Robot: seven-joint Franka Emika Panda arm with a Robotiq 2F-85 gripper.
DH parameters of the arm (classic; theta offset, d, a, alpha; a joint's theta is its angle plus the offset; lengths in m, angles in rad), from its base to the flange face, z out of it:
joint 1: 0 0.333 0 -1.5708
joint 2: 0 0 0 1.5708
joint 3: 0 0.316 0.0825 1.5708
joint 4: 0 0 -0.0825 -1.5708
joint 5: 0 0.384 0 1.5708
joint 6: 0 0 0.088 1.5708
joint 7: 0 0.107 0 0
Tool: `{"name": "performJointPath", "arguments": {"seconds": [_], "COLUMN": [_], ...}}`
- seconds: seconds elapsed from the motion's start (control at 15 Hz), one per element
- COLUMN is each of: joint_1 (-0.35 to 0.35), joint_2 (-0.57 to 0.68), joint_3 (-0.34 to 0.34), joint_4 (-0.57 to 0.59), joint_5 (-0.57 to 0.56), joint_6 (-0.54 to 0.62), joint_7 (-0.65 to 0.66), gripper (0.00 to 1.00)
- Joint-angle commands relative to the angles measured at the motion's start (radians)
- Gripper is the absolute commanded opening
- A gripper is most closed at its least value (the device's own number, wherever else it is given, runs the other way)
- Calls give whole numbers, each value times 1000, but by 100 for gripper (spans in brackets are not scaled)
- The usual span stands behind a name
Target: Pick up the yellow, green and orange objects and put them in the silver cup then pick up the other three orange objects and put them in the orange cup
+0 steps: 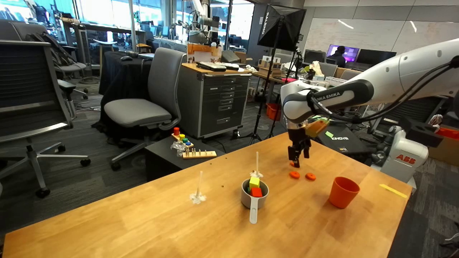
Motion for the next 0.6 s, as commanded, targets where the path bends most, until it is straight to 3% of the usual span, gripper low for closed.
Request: {"name": "performJointPath", "arguments": {"seconds": [0.0,0.53], "joint_1": [-6,-3], "joint_2": [15,32], "joint_3": [11,9], "joint_4": [17,48], "joint_5": [10,7], "joint_6": [11,16], "joint_7": [-9,-11], "gripper": [100,100]}}
